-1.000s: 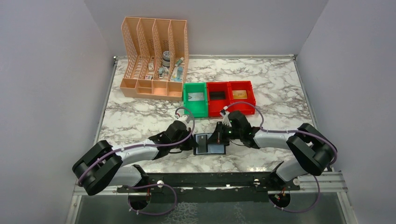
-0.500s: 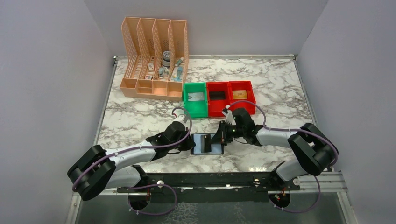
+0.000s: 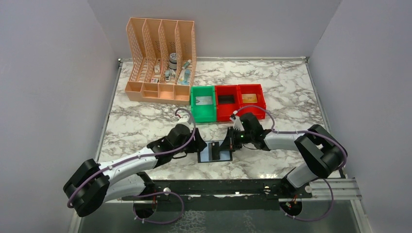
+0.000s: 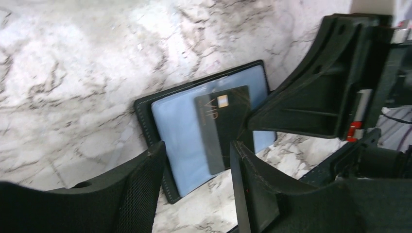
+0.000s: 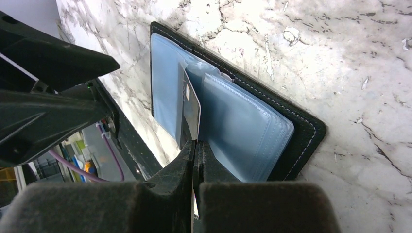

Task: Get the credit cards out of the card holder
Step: Remove the credit card from the card holder.

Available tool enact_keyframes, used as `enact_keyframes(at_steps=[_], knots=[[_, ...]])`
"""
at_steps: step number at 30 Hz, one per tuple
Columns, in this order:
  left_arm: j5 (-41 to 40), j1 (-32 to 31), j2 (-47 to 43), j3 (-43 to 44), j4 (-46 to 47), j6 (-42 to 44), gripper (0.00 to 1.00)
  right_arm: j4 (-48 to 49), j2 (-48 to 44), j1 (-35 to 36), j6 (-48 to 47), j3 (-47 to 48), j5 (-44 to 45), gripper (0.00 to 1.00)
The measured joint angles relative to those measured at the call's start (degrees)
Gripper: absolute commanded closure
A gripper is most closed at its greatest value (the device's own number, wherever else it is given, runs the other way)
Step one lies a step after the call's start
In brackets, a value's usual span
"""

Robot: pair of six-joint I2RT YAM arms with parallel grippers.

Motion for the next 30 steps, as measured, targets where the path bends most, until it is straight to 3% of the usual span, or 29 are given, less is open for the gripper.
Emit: enact_keyframes(at_steps=[4,9,18,30], knots=[[3.13,-0.44,2.03,0.52,4.94,0.42,0.7,0.94,0.0,0.0,0.59,-0.37,0.0,0.97],[5.95,-1.88,8.68,0.57,9.2,0.39,0.84,3.41,0.0,0.0,2.73,-2.05,0.31,0.96],[5.79,-2.93,15.21,1.62,8.44,0.39,0.95,7.72,0.0,0.0,6.25,-4.5,0.5,0.81],[5.29,-2.99,15.5,2.29,7.37,0.48,0.98,13.16,2.49,0.0,10.19,-4.52,-1.44,0.8]])
